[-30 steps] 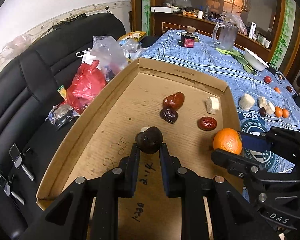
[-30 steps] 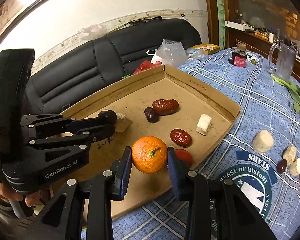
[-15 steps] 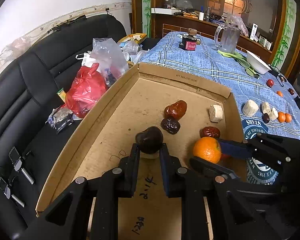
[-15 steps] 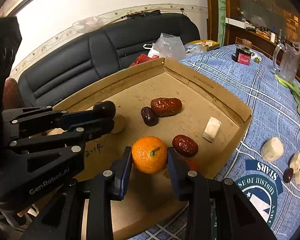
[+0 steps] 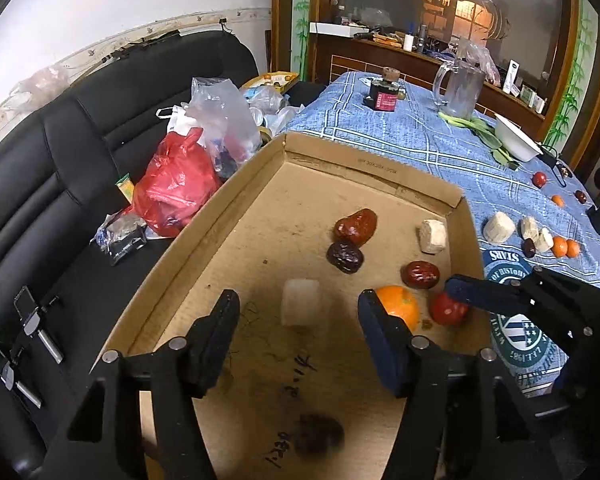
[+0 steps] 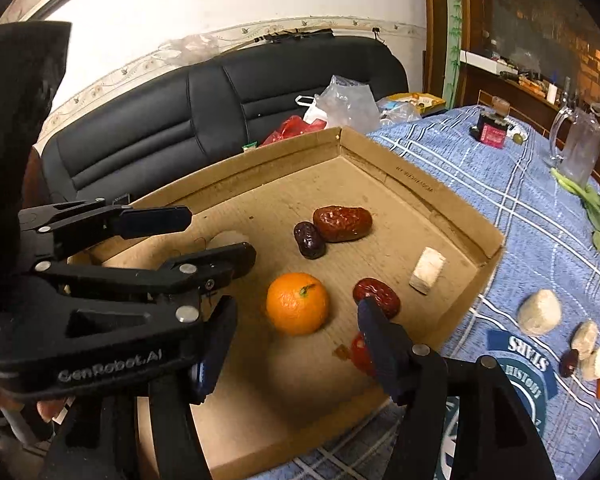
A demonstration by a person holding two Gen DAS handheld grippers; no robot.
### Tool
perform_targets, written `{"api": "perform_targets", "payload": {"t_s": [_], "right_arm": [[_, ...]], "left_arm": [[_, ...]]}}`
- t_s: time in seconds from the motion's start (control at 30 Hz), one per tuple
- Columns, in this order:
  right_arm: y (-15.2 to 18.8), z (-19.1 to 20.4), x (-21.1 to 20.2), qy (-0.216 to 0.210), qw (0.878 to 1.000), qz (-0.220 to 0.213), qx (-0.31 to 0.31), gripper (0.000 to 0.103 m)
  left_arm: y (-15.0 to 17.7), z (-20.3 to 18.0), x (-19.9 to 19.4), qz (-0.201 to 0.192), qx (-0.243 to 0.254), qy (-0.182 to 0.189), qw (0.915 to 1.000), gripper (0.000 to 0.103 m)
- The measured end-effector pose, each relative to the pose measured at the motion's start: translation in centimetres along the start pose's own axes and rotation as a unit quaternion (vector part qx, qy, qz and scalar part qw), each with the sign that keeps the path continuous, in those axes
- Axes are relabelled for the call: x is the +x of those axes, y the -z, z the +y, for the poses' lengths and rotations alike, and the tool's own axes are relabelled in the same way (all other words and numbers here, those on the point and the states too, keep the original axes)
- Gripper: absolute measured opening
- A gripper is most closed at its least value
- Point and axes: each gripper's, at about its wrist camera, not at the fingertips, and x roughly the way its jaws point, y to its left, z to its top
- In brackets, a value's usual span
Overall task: Organize fruits
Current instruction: 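Withdraw both open tools from the box back over the table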
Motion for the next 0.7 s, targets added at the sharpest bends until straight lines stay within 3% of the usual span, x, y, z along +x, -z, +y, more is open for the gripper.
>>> {"api": "perform_targets", "payload": {"t_s": [0.33,0.7], "right_arm": [[2.1,-3.6,-5.5,0.028,0.998,-0.033,0.040,0.071],[7.3,-11.9,-12.4,0.104,0.985,-0.056,0.123,0.072]], "left_arm": [[-0.1,-3.8,-1.4,-0.023,0.021,0.009,0.9995,0.068],[-0.7,-10.7,-1.8,-0.023,0.049,0.061,0.9967,0.072]]}}
